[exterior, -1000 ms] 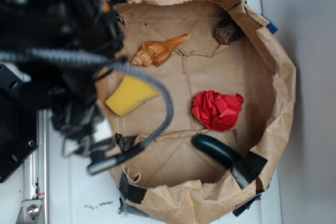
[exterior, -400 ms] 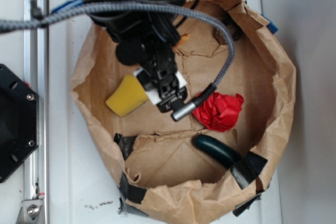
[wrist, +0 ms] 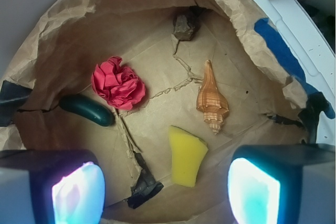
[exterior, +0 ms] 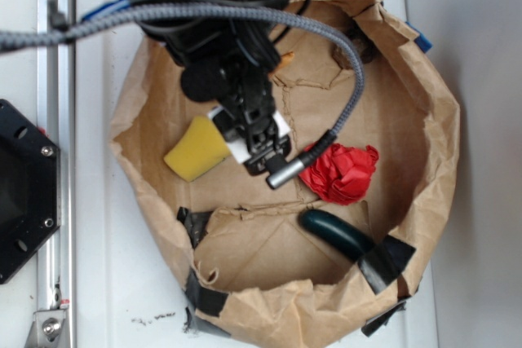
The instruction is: Grab the shell.
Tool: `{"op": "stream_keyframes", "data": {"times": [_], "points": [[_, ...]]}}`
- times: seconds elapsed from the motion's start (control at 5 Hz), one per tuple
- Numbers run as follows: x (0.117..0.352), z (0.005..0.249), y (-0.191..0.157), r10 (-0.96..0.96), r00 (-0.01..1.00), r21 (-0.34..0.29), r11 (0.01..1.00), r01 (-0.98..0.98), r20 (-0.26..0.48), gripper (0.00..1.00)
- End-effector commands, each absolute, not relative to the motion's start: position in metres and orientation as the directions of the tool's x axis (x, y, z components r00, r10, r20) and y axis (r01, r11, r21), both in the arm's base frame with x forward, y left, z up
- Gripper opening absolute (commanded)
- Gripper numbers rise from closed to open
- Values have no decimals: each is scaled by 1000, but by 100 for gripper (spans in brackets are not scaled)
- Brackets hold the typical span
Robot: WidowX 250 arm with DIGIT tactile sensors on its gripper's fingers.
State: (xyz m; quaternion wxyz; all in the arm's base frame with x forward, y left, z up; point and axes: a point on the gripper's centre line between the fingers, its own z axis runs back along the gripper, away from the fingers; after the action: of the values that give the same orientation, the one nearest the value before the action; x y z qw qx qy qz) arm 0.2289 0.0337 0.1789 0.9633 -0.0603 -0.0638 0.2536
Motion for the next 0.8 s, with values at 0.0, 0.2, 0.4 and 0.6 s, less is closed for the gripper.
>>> {"op": "stream_keyframes", "data": {"times": [0.0, 0.2, 0.4, 0.6], "points": [[265, 138, 33, 555, 822, -85, 832, -548, 129, 100], [271, 119, 32, 581, 802, -53, 813, -580, 137, 100], [264, 110, 47, 615, 778, -51, 788, -614, 132, 100], [251, 100, 72, 639, 756, -33, 766, -642, 140, 100]]}}
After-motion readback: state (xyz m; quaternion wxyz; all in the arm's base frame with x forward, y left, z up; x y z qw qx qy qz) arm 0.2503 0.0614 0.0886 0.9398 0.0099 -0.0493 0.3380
